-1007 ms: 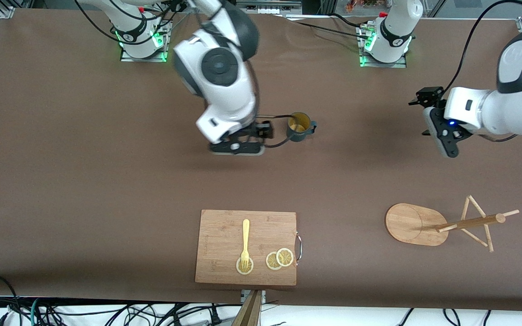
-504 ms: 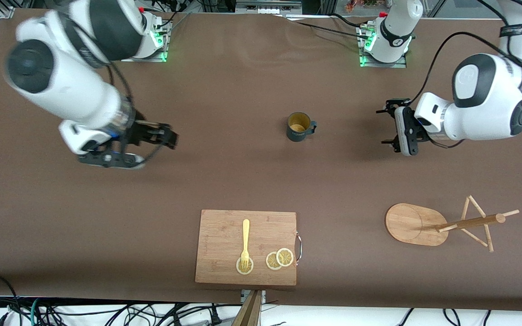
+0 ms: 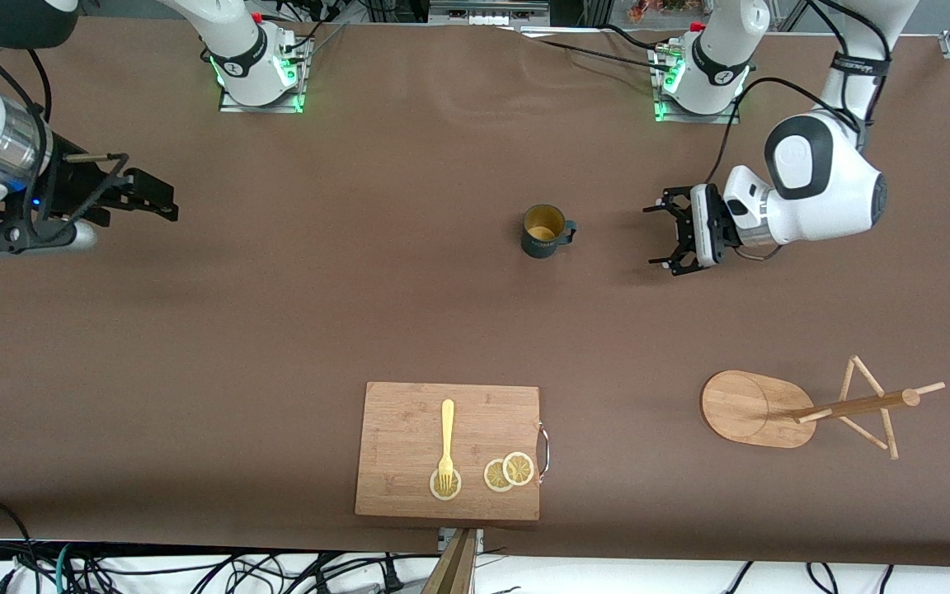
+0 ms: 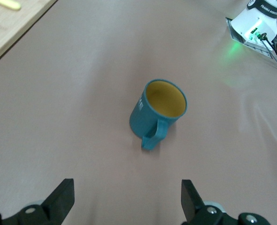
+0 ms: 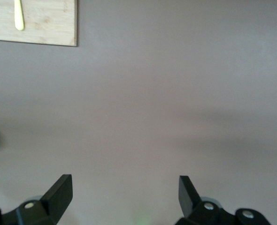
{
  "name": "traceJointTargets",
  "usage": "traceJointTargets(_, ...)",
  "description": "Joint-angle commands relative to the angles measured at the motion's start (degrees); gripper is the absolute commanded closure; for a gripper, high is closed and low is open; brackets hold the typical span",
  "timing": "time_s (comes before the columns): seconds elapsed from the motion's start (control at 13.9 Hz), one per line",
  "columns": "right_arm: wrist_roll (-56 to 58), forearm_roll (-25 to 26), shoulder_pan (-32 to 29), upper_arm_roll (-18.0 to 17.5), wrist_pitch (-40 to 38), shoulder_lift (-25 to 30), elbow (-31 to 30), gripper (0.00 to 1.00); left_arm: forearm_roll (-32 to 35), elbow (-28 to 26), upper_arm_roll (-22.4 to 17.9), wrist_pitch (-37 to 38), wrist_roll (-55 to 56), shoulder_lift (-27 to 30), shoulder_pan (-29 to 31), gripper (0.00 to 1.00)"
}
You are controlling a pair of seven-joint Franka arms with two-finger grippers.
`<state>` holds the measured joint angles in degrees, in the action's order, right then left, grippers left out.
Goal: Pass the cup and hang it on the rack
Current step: 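Move the left gripper to the mug handle and grasp it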
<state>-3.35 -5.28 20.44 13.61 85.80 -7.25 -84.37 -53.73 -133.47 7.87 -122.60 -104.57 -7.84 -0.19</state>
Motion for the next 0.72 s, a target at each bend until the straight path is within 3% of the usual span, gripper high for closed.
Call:
traceJointTargets(0.0,0.62,1.85,0.56,-0.60,0.69,3.11,-4.14,0.00,-6.36,-3.71,1.09,-3.95,-7.21,0.72,-0.51,0.00)
traceJointTargets(0.14,1.93,1.94,-2.58,-2.08,0.60,3.47,-4.31,0.00,-14.85,-5.38,2.41,-6.76,-16.22,-1.37,-0.69,0.00)
traceJointTargets(0.29,2.82,1.94,-13.17,-11.97,0.68,3.64,-4.58,0.00,-28.56,-7.06,2.94,-7.04,-29.40,-5.41,-1.47,0.00)
traceJointTargets(0.36,3.61,2.12,-18.20,-16.81,0.86,3.73,-4.58,0.00,-32.36,-7.58,3.03,-7.13,-33.55,-6.74,-1.91,0.00)
traceJointTargets(0.43,3.70,2.73,-20.68,-19.12,0.95,3.90,-4.84,0.00,-34.75,-8.02,3.12,-7.21,-36.90,-7.97,-2.01,0.00)
traceJointTargets(0.65,3.96,3.35,-20.88,-19.24,3.06,5.75,-8.00,0.00,-41.78,-8.82,3.12,-7.13,-45.70,-11.22,-2.53,0.00)
